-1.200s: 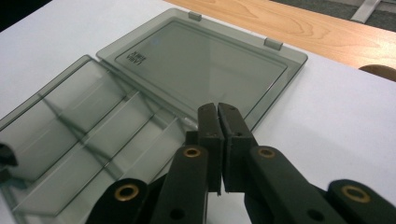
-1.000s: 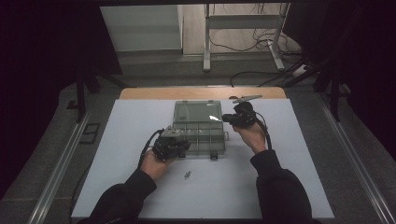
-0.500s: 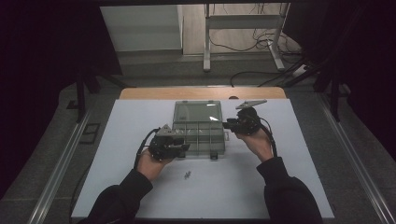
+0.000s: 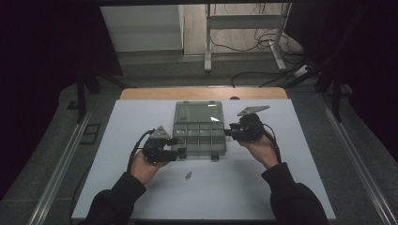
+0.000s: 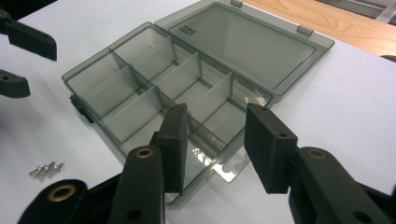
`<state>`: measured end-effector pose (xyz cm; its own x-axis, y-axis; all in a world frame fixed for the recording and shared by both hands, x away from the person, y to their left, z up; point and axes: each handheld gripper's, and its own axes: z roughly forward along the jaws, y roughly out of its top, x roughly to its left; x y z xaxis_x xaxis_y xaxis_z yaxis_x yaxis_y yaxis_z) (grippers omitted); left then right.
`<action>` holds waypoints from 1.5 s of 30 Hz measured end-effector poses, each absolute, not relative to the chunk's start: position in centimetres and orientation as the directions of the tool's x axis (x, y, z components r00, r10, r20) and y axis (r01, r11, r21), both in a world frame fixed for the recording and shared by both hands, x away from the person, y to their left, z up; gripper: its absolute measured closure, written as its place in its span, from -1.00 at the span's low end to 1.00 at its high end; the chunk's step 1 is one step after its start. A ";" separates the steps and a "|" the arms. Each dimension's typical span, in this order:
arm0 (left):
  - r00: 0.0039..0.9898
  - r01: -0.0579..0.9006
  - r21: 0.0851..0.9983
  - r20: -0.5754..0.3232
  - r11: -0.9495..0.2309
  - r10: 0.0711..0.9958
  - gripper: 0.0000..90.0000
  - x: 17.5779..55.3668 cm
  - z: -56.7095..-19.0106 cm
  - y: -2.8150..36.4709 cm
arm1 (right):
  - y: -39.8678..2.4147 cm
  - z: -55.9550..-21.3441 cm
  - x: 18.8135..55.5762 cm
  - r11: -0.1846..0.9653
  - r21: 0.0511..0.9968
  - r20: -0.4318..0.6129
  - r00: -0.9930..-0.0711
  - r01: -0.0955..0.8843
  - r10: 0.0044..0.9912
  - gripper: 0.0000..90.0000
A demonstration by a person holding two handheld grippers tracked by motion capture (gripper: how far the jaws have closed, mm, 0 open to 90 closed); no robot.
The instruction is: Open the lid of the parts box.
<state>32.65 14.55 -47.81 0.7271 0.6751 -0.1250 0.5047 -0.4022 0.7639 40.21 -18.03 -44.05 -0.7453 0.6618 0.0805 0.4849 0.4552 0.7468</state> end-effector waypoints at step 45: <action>0.746 0.470 0.795 -0.126 -0.383 0.654 -0.93 30.1 -47.6 16.7 | -20.3 -44.3 34.7 0.458 0.754 0.075 -0.756 0.470 0.651 -0.52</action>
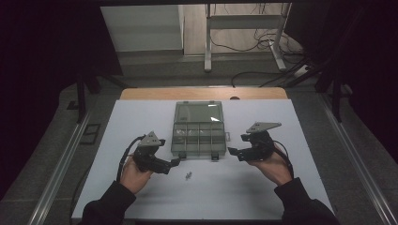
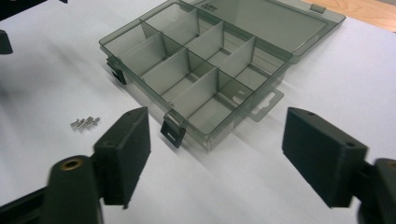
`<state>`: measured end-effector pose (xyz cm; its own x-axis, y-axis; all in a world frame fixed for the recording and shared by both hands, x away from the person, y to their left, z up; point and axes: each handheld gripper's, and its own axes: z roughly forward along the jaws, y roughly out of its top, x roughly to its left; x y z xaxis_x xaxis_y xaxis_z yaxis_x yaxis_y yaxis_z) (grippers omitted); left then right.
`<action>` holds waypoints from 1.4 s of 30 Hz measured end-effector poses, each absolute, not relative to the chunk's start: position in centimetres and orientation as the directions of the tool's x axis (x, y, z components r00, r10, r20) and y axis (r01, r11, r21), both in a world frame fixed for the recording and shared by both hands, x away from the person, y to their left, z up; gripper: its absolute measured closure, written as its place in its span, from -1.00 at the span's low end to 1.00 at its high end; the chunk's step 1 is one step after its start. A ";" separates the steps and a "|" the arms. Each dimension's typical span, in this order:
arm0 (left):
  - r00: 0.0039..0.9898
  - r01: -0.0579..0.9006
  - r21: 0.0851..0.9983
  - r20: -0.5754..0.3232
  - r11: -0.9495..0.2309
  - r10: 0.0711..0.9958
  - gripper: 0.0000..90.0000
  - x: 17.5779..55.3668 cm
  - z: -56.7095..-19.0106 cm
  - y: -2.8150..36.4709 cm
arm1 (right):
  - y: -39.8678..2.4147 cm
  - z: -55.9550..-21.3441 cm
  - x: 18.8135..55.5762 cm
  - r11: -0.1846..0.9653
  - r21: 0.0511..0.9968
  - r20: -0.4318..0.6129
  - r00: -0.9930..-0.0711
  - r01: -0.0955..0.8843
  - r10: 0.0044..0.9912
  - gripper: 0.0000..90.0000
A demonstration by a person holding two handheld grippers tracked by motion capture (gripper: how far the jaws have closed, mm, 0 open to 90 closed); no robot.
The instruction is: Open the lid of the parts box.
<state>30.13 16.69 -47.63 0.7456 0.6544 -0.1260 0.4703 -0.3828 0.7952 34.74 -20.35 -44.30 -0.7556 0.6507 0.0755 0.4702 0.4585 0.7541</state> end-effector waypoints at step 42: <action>0.704 0.495 0.785 -0.110 -0.374 0.702 -0.94 26.4 -47.8 19.7 | -25.6 -45.8 29.6 0.410 0.775 0.045 -0.689 0.481 0.723 -1.00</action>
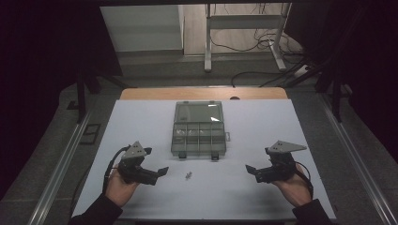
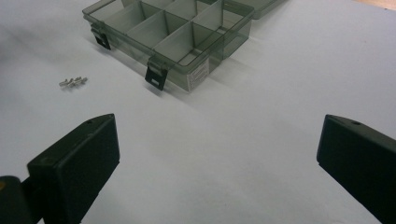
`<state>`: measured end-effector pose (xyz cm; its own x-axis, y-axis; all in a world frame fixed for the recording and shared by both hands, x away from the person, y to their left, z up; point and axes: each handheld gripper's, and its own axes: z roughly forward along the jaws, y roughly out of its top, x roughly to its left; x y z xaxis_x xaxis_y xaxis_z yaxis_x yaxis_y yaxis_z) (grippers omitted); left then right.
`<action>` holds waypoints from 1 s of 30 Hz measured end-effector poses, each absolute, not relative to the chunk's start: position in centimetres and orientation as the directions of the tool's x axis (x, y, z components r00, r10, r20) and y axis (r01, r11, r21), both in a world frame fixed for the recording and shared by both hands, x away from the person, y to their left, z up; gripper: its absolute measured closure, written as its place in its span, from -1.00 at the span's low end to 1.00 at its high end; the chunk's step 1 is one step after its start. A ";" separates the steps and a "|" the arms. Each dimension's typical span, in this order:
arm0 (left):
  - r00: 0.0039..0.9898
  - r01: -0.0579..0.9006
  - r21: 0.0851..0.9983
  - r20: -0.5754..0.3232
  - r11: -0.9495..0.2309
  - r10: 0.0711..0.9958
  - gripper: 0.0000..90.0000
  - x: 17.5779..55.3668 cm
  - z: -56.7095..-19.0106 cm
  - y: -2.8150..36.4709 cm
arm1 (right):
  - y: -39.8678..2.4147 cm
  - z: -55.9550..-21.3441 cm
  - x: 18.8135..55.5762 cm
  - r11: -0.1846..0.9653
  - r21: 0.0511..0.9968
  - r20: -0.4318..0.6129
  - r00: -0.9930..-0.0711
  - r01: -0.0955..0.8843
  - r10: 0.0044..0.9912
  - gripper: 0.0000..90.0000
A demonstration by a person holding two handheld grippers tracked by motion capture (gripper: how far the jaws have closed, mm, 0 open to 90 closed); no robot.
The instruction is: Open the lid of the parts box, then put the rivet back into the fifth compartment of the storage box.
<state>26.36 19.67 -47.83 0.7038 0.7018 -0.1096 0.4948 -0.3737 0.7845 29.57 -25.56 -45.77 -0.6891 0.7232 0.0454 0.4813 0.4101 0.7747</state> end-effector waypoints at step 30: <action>0.687 0.532 0.764 -0.138 -0.365 0.714 -0.95 25.7 -48.6 20.9 | -27.7 -47.1 27.8 0.408 0.757 0.046 -0.664 0.511 0.747 -1.00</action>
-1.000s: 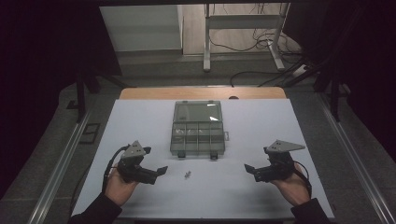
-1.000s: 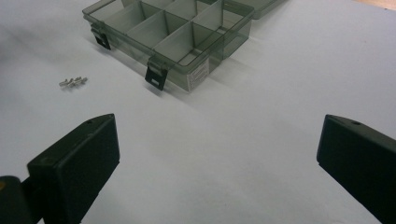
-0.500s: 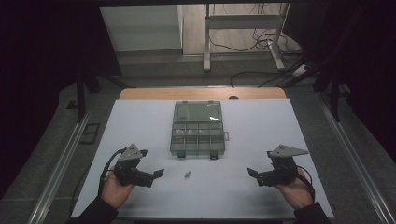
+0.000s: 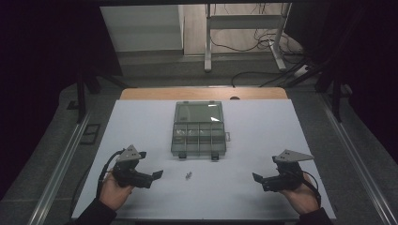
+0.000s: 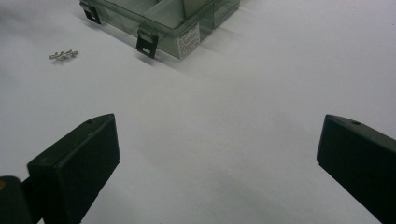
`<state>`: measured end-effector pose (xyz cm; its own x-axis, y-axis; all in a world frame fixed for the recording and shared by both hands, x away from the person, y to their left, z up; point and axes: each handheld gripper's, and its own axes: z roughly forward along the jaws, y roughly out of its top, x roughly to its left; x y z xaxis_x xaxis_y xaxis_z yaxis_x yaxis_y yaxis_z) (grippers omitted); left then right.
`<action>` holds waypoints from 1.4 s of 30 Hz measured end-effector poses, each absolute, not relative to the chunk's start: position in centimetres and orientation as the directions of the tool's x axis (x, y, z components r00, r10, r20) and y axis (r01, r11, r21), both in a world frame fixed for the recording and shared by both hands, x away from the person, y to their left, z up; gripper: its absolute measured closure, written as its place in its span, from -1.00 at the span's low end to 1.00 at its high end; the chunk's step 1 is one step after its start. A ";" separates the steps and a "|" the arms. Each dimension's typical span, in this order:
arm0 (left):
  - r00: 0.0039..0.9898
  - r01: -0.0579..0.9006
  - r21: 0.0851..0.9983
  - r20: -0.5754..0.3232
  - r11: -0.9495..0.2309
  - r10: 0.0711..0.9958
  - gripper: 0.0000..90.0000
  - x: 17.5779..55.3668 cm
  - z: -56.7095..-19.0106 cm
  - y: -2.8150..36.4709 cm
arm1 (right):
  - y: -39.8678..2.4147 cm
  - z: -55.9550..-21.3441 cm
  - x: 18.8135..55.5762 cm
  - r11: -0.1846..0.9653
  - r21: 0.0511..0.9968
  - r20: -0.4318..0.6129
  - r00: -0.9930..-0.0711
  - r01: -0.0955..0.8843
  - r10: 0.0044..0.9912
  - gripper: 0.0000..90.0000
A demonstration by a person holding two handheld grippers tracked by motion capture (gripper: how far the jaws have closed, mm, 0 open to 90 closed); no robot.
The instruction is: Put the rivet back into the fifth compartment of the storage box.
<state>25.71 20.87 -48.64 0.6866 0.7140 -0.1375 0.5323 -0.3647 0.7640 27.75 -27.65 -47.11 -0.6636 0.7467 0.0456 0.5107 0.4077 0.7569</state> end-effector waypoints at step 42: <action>0.770 0.552 0.669 -0.181 -0.497 0.611 -0.84 28.4 -49.3 15.1 | -28.8 -47.2 25.3 0.382 0.766 0.052 -0.642 0.517 0.765 -1.00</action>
<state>28.40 15.10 -49.27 0.7702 0.6114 -0.1815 0.5522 -0.4969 0.6694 25.31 -28.80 -47.23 -0.6419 0.7651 0.0519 0.5171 0.3819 0.7660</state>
